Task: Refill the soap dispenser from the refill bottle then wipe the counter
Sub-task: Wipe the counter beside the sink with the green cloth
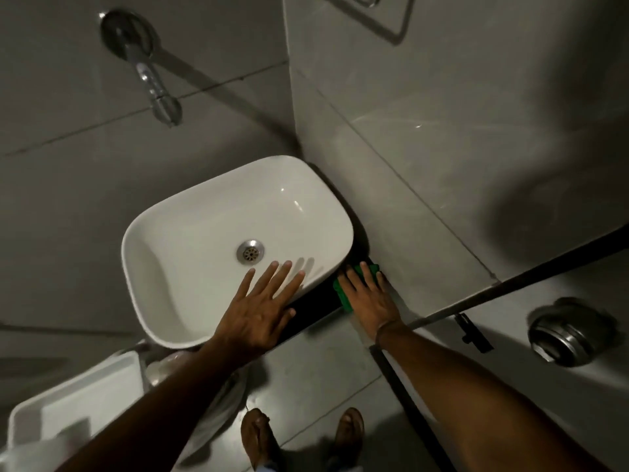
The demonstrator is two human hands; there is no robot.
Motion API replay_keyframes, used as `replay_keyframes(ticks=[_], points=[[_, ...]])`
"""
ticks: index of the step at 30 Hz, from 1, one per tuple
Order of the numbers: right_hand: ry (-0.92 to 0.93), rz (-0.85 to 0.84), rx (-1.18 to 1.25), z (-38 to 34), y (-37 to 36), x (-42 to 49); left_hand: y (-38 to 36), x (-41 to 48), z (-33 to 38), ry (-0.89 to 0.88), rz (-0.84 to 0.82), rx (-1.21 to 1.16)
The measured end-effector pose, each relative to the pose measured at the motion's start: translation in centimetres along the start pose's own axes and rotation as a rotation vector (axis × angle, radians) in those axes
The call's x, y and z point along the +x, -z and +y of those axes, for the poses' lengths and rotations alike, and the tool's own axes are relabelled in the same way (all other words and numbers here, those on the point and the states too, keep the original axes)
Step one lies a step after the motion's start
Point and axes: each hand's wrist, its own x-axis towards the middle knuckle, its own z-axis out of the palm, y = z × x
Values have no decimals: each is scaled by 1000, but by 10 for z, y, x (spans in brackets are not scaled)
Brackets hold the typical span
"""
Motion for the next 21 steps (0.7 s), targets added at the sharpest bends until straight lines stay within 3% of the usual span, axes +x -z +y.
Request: replay_keyframes(ticks=[5, 13, 21], points=[[29, 11, -19, -17, 6, -45, -1, -55, 32, 91, 57, 18], [248, 122, -56, -125, -9, -140, -48, -215, 59, 232, -14, -101], [439, -177, 26, -296, -57, -183, -74, -379, -3, 567, -173, -150]])
